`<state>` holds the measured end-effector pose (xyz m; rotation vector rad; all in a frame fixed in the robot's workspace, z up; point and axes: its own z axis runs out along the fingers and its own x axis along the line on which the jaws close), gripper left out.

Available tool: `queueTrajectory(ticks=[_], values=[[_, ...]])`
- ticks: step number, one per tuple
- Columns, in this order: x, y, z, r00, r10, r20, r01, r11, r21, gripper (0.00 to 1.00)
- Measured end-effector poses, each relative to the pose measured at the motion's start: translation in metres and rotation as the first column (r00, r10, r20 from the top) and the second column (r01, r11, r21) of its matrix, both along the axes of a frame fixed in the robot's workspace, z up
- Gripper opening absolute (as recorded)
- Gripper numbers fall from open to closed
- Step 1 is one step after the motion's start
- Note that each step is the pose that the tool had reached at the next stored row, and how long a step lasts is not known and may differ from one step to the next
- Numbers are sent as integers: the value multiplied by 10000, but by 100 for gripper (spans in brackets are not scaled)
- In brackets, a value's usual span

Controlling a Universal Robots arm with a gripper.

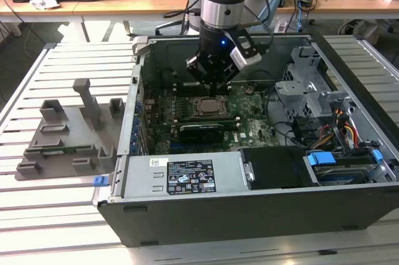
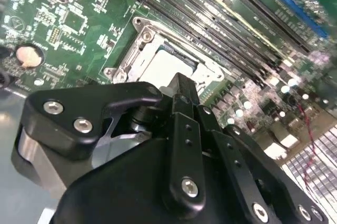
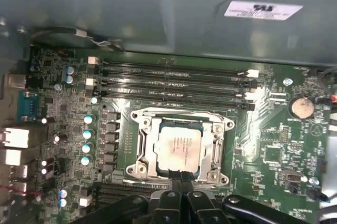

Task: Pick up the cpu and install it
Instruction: 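Install the second cpu locking lever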

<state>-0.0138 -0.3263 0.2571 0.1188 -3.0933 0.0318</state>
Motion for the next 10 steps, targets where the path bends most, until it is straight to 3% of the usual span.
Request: queueTrajectory(ticks=[2,3,10], values=[[0,0,134,10000,1,0,-1,10000,-1,11],[0,0,153,10000,0,-1,0,10000,-1,11],[0,0,156,10000,1,0,-1,10000,4,11]])
